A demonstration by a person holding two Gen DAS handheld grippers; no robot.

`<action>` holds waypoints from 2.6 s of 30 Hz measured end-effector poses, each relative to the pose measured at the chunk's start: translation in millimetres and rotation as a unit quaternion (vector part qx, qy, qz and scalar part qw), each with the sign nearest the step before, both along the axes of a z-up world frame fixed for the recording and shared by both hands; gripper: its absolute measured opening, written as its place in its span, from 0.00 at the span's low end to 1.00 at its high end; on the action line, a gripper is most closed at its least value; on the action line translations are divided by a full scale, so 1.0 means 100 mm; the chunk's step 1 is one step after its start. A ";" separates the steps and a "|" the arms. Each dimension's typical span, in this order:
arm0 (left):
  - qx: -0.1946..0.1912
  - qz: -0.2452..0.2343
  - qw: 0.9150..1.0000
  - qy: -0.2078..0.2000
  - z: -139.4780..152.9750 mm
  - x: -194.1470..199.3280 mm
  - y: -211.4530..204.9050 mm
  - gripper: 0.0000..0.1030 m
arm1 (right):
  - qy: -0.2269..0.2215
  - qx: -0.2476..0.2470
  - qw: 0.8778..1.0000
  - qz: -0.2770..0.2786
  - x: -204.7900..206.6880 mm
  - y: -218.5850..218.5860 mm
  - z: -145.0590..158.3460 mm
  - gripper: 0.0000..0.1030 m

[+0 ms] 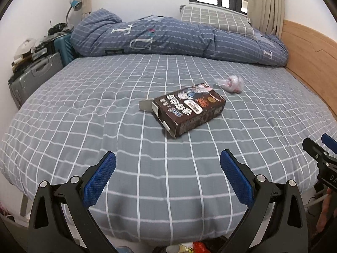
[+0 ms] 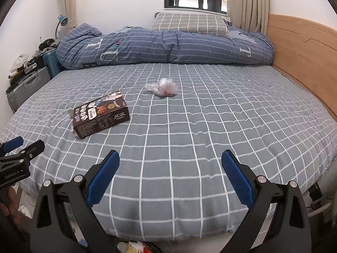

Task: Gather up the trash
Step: 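Move both open grippers back toward the brown box on the bed, then grasp the brown cookie box with the left gripper while the right gripper grasps the small clear bag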

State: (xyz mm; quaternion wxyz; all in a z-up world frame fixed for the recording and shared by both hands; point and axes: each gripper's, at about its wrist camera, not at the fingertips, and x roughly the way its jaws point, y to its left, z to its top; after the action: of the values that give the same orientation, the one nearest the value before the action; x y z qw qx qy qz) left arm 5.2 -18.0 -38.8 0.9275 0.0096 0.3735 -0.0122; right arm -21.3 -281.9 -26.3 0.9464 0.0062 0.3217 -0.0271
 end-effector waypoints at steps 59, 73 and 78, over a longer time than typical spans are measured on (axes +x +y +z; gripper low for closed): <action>0.117 -0.308 0.930 0.160 -0.62 2.18 -0.56 0.95 | 0.040 -0.015 0.999 0.021 2.96 -0.04 -0.26 0.91; 0.118 -0.311 0.924 0.186 -0.84 2.36 -0.58 0.95 | 0.081 0.002 0.997 0.015 3.28 -0.04 -0.63 0.81; 0.108 -0.295 0.932 0.180 -0.88 2.40 -0.59 0.92 | 0.080 0.006 0.997 0.009 3.33 -0.06 -0.69 0.66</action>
State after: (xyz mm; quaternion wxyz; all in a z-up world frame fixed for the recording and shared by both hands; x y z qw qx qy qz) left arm 244.7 -76.7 -126.6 0.7929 0.2168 0.5133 -0.2466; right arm 312.2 -288.1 -95.1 0.9180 0.0065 0.3963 -0.0169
